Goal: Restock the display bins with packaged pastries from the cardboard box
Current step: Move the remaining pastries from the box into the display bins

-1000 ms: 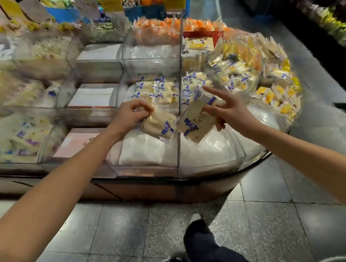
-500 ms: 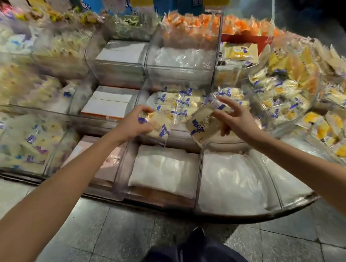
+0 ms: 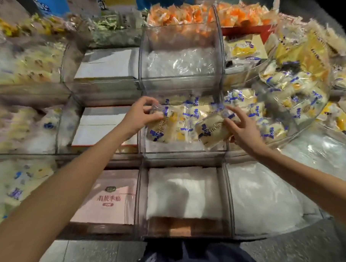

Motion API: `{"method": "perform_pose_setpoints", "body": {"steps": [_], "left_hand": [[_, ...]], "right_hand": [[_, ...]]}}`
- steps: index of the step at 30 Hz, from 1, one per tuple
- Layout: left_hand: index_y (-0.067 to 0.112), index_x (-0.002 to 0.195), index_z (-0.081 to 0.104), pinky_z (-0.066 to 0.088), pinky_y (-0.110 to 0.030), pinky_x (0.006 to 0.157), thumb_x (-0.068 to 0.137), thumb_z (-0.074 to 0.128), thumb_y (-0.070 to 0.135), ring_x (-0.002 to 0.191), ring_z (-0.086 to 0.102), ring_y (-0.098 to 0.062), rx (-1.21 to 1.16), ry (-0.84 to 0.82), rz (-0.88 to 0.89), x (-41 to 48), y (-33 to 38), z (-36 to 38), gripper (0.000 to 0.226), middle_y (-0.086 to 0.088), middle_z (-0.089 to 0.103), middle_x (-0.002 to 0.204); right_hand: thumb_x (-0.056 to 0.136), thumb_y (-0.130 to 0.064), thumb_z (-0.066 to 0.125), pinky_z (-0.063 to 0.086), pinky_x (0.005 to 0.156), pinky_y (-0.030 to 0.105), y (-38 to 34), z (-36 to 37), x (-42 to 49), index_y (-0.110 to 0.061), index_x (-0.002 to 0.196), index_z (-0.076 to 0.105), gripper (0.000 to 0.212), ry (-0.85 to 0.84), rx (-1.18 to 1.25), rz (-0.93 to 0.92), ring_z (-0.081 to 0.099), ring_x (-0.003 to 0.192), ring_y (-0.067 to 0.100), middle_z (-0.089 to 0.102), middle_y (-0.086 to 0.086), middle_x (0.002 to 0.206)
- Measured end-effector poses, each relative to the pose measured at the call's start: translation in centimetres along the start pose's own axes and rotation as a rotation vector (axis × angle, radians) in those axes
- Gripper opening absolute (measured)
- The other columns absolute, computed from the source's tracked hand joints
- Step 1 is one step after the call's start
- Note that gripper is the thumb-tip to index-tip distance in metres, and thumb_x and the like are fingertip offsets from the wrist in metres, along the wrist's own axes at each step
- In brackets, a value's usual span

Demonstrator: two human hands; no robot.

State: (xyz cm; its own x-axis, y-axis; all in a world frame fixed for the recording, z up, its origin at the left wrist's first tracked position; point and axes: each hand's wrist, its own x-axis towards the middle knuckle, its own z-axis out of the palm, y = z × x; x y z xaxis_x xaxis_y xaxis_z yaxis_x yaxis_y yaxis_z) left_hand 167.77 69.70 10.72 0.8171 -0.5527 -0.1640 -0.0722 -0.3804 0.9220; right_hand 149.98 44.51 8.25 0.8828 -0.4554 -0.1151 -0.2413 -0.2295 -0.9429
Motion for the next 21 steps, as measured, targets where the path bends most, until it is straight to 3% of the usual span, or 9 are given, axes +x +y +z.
{"method": "perform_pose_setpoints", "body": {"steps": [2,5,9,11,15,17,19,21], "left_hand": [[0.022,0.097,0.06,0.057,-0.027,0.075,0.084,0.074,0.009,0.094,0.066,-0.02,0.042,-0.097,-0.03,2.3,-0.3,-0.5,0.023,-0.01,0.068,0.105],[0.016,0.094,0.065,0.046,-0.013,0.064,0.088,0.07,0.009,0.077,0.058,-0.002,0.186,-0.288,-0.001,4.8,-0.9,0.0,0.01,0.001,0.062,0.088],[0.01,0.093,0.067,0.038,-0.006,0.059,0.087,0.07,0.005,0.068,0.053,0.005,0.308,-0.515,-0.011,6.9,-2.7,1.7,0.009,0.002,0.06,0.081],[0.006,0.097,0.066,0.036,-0.008,0.053,0.086,0.072,0.007,0.058,0.048,0.004,0.362,-0.573,-0.045,7.8,-3.6,2.6,0.013,0.007,0.051,0.07],[0.009,0.094,0.062,0.045,-0.028,0.074,0.08,0.078,0.017,0.079,0.054,-0.014,0.444,-0.571,-0.035,8.6,-6.0,4.1,0.022,-0.003,0.062,0.088],[0.017,0.09,0.063,0.047,-0.026,0.075,0.078,0.08,0.02,0.084,0.057,-0.013,0.436,-0.503,-0.02,8.7,-6.7,4.3,0.021,0.0,0.065,0.093],[0.022,0.086,0.064,0.042,-0.018,0.068,0.078,0.081,0.02,0.079,0.055,-0.008,0.394,-0.456,-0.007,8.9,-6.8,4.1,0.018,0.007,0.062,0.085],[0.016,0.091,0.07,0.04,-0.018,0.067,0.078,0.081,0.019,0.077,0.053,-0.007,0.377,-0.478,-0.02,9.5,-6.6,3.8,0.016,0.009,0.061,0.08]], "right_hand": [[0.1,-0.023,0.052,0.051,0.054,0.016,0.3,1.1,0.5,-0.03,0.137,0.047,0.038,0.054,-0.008,0.013,0.065,0.066,-0.005,0.07,-0.009,0.088],[0.1,-0.02,0.052,0.053,0.063,0.015,1.3,2.8,1.0,-0.025,0.131,0.049,0.031,0.074,-0.004,0.071,0.066,0.078,0.002,0.069,-0.008,0.09],[0.097,-0.013,0.056,0.045,0.058,0.01,2.3,3.8,1.8,-0.013,0.115,0.055,0.018,0.033,-0.02,0.151,0.064,0.066,-0.005,0.067,-0.005,0.082],[0.097,-0.011,0.056,0.046,0.057,0.008,2.6,3.9,2.4,-0.011,0.109,0.054,0.013,-0.004,-0.056,0.172,0.064,0.072,-0.003,0.065,-0.006,0.088],[0.094,-0.004,0.057,0.049,0.061,0.008,3.3,3.8,3.7,-0.011,0.1,0.051,0.011,-0.03,-0.075,0.205,0.058,0.084,0.004,0.06,-0.005,0.093],[0.095,-0.005,0.057,0.049,0.063,0.01,3.7,3.7,4.2,-0.01,0.101,0.051,0.01,0.01,-0.07,0.199,0.057,0.081,0.004,0.059,-0.002,0.092],[0.096,-0.008,0.056,0.05,0.066,0.013,3.9,3.8,4.5,-0.008,0.105,0.049,0.011,0.063,-0.035,0.177,0.057,0.08,0.003,0.057,-0.001,0.092],[0.096,-0.007,0.056,0.049,0.068,0.012,3.9,3.8,4.7,-0.011,0.108,0.048,0.014,0.061,-0.023,0.152,0.057,0.081,-0.005,0.057,-0.003,0.095]]}}
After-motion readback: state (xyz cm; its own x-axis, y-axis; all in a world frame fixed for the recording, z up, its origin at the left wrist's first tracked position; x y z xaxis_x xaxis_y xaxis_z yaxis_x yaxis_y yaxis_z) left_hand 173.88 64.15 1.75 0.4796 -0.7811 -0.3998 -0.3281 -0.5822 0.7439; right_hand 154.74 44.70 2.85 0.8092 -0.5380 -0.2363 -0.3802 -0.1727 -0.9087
